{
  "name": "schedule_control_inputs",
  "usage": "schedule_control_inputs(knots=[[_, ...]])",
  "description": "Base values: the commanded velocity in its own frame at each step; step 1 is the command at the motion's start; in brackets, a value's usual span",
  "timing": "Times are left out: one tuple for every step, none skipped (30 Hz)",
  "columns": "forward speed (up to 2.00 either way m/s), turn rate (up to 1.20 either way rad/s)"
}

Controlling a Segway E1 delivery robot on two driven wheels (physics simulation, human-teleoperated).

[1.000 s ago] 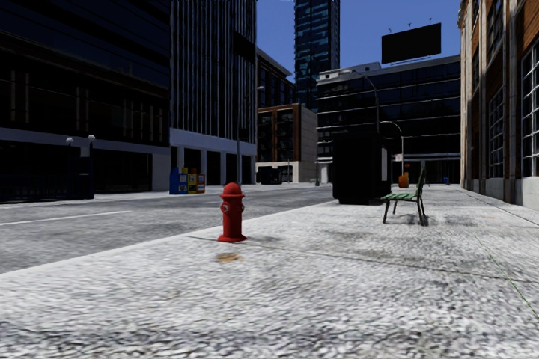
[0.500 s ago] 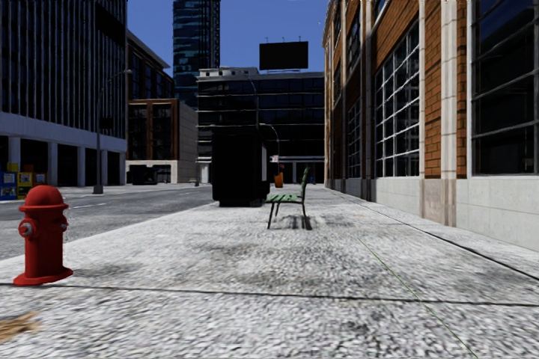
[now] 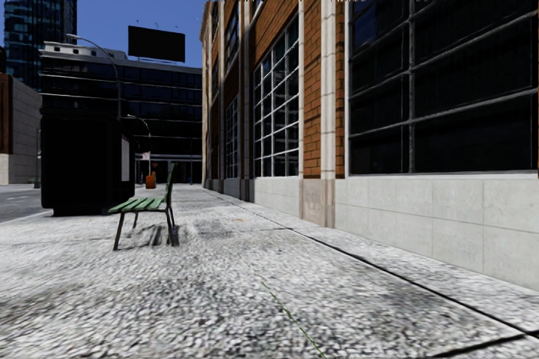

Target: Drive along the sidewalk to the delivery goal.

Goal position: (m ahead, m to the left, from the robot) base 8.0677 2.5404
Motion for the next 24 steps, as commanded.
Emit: schedule_control_inputs(knots=[[2.0,-0.86],[2.0,-0.38],[2.0,-0.13],[2.0,-0.05],[2.0,-0.02],[2.0,-0.02],[2.0,0.0],[2.0,0.0],[2.0,0.0],[2.0,0.0],[2.0,0.0],[2.0,0.0],[2.0,0.0],[2.0,0.0],[2.0,0.0],[2.0,0.0],[2.0,0.0],[2.0,0.0],[2.0,0.0],[2.0,0.0],[2.0,0.0],[2.0,0.0],[2.0,0.0],[2.0,0.0]])
